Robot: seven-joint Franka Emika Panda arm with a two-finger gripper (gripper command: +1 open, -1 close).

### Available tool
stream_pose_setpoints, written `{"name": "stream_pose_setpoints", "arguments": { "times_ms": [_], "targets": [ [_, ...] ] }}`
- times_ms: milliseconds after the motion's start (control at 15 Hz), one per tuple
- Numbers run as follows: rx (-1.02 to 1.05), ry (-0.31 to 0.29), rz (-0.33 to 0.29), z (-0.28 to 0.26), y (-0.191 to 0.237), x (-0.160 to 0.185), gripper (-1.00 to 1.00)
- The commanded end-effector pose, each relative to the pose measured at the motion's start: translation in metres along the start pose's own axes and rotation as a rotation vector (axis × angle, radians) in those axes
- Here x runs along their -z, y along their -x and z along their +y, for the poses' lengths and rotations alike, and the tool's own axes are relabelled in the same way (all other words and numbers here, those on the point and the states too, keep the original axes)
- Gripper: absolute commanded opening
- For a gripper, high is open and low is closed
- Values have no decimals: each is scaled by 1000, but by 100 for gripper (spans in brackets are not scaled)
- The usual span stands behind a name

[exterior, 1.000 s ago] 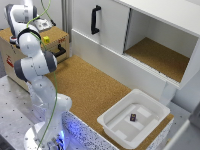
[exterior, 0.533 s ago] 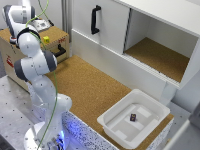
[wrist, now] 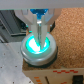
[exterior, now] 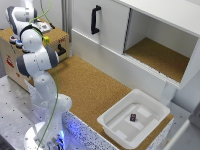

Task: Move the green light switch to turn on the green light

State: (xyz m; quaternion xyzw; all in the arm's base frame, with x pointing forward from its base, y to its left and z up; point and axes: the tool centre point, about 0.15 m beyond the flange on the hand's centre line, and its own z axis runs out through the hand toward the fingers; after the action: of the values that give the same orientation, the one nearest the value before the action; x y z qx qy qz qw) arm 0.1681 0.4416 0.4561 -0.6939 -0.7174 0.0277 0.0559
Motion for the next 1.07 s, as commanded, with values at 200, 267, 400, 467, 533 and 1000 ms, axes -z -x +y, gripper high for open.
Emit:
{"name": "stream_pose_setpoints", "arguments": {
  "times_ms": [200,267,400,467,533,1000],
  "targets": [
    [-19,163,39,-10,4,74,100],
    [-42,169,31,-2,4,71,100],
    [-73,169,14,12,1,63,100],
    [-82,177,14,20,-1,61,100],
    [-90,179,13,28,-3,60,100],
    [-68,232,-45,104,-26,49,100]
  ]
}}
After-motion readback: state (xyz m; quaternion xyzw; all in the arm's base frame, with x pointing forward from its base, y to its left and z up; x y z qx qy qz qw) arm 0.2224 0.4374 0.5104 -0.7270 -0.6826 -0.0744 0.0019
